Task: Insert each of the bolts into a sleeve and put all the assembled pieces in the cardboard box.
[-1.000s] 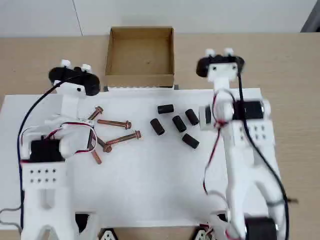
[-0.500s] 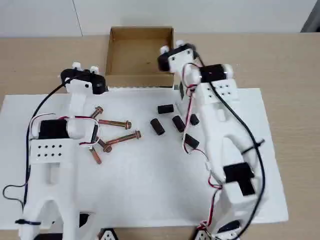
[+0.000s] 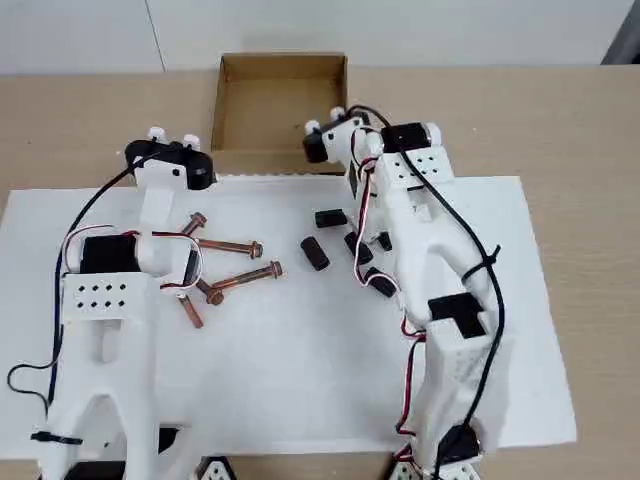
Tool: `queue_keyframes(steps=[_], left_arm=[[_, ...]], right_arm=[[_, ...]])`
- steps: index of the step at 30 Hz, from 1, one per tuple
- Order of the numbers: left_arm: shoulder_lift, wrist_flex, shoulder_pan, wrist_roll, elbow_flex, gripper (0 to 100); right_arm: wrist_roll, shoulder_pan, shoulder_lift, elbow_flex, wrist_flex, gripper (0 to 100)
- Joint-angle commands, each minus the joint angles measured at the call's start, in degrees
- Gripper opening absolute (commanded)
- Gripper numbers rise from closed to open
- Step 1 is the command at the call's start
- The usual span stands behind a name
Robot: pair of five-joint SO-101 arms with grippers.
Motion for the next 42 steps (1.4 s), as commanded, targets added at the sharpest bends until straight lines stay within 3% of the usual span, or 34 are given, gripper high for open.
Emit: queue_keyframes(steps=[1,23,28,42], left_arm=[[-0.1,-0.9,0.4,-0.4,-2.2,5],[-0.1,-1.0,0.4,-0.3,1.7,5],[-0.1,-1.0,0.4,-0.3,1.8,5],[0.0,0.8,0.3,-0.4,-2.1,5]], right_arm=[[1.0,1.8,0.5,-2.6,-1.6,13.2],[4.7,2.9,9.6,-2.6,-6.3,12.8],[4.4,2.6,10.3,-2.6,-6.5,0.7],[-2.0,2.0,-4.7,-2.6,1.3,0.3]])
